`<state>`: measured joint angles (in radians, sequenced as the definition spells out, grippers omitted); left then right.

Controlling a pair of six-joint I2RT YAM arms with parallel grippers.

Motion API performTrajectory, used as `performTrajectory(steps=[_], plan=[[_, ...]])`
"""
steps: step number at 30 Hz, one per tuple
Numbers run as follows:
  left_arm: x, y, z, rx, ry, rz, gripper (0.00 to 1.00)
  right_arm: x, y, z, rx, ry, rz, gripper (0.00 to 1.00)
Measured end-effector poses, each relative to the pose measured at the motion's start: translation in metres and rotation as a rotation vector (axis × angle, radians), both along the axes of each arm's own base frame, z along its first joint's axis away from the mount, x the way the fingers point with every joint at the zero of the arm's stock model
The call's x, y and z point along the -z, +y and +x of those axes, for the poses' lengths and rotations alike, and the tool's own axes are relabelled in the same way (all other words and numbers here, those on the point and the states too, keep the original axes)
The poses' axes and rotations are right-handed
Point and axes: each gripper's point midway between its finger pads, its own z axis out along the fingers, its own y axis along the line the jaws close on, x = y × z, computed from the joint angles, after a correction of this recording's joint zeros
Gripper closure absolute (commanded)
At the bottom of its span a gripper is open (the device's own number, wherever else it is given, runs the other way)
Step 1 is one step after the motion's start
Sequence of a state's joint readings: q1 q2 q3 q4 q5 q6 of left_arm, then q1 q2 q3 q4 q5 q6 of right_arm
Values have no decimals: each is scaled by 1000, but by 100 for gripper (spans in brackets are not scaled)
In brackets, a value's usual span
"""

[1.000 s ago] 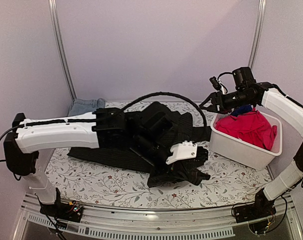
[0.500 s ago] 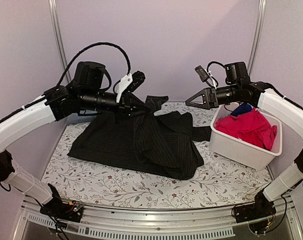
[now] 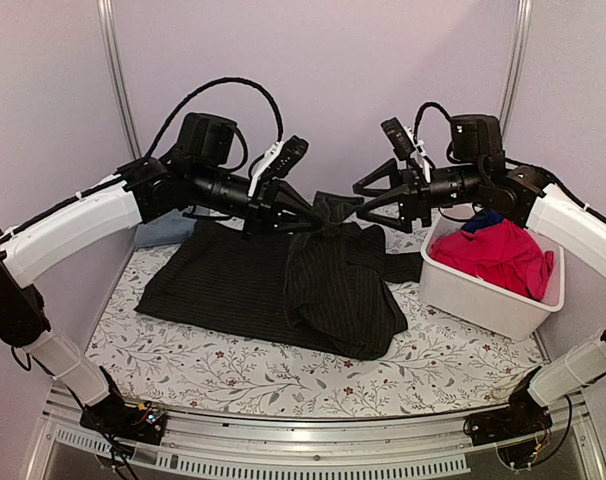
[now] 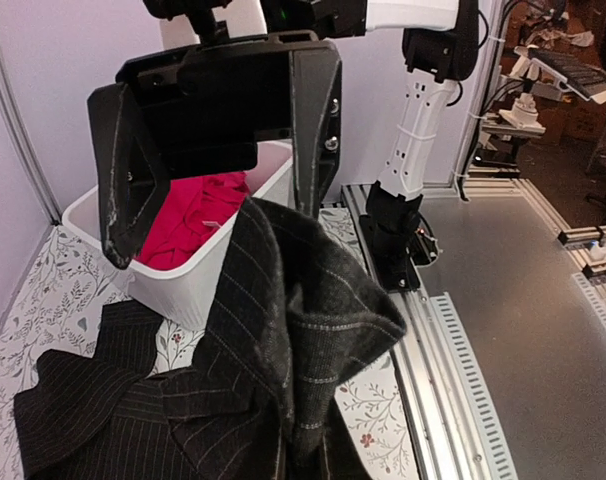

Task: Fold and stack the mixed laundry pile
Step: Fold the flattened shirt at the center of the board.

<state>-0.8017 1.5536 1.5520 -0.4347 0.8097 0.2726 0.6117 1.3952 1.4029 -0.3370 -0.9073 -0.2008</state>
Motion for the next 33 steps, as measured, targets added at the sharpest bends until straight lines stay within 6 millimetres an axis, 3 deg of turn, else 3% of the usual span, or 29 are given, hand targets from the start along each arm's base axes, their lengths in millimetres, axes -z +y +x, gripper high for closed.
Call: performTrajectory(steps=[5, 7, 9, 11, 12, 16, 17, 18, 19, 22, 26, 29, 33], plan=[[-3, 4, 0, 29, 14, -18, 95, 1, 15, -18, -50, -60, -7, 34], [-3, 4, 0, 39, 21, -20, 95, 1, 20, -24, -66, -72, -9, 45], [-1, 3, -1, 48, 29, -19, 94, 2, 25, -29, -83, -84, -12, 64], [2, 2, 0, 54, 38, -16, 90, 1, 30, -30, -91, -88, -14, 96], [3, 1, 0, 55, 42, -14, 84, 1, 32, -29, -90, -94, -15, 100], [2, 5, 14, 1, 67, -19, 55, -2, 36, -22, -62, -90, -19, 100], [0, 7, 22, -27, 68, -27, 43, -2, 36, -18, -46, -88, -22, 100], [-2, 10, 30, -63, 68, -34, 14, -3, 37, -14, -25, -86, -26, 100], [-3, 15, 40, -109, 72, -42, 2, -3, 37, -10, -2, -86, -30, 100], [-5, 40, 72, -280, 89, -66, 0, -11, 39, 16, 105, -100, -42, 100], [-21, 90, 109, -535, 107, -146, 0, -29, 34, 61, 257, -140, -46, 100], [-37, 122, 123, -684, 106, -206, 0, -38, 25, 99, 378, -177, -52, 100], [-48, 140, 132, -788, 99, -240, 0, -30, 20, 139, 476, -227, -100, 100]])
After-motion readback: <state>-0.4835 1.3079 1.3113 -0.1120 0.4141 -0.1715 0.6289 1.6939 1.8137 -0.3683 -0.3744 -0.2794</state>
